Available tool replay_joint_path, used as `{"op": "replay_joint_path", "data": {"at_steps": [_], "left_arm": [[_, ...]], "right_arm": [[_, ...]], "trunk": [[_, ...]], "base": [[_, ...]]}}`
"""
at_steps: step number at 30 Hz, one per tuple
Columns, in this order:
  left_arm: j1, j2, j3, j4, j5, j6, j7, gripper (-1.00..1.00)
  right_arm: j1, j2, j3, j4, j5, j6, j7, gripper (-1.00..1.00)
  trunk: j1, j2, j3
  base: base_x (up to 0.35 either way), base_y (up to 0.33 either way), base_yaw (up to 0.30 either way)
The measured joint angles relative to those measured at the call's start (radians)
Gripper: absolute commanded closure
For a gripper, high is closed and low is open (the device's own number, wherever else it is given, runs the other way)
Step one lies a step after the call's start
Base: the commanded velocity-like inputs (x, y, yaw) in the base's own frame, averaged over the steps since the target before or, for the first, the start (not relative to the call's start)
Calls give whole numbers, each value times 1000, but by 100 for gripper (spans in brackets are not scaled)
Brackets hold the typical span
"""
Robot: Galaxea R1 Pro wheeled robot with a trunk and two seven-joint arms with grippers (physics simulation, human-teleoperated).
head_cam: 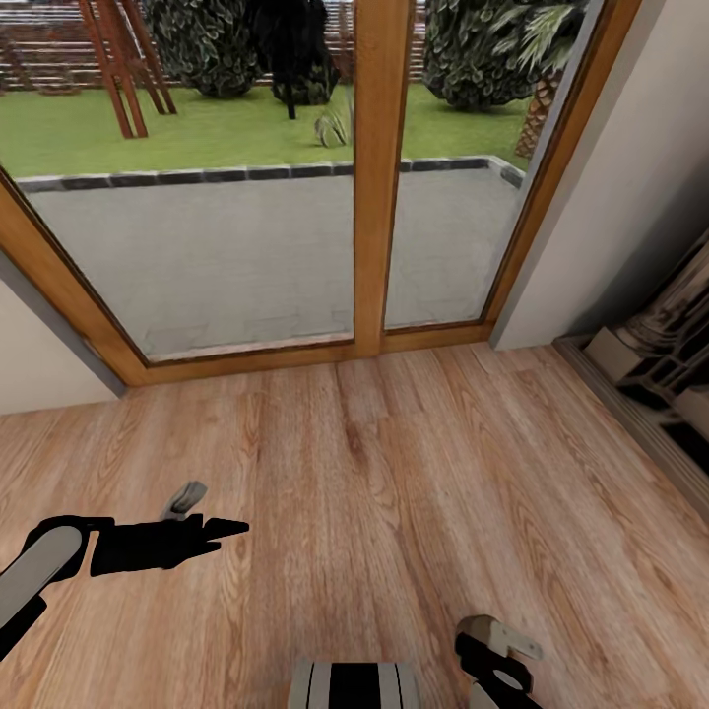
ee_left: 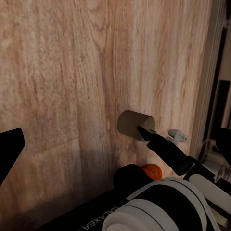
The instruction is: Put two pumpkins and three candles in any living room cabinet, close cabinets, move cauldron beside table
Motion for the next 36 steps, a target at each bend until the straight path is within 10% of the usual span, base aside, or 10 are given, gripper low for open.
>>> {"op": "replay_joint_path", "data": {"at_steps": [36], "left_arm": [[0,0,-1,1,1,0,0,-100]], "right_arm": [[0,0,-2,113,5,-18,46,-100]], "trunk": [[0,0,0]], "base": [[0,0,0]]}}
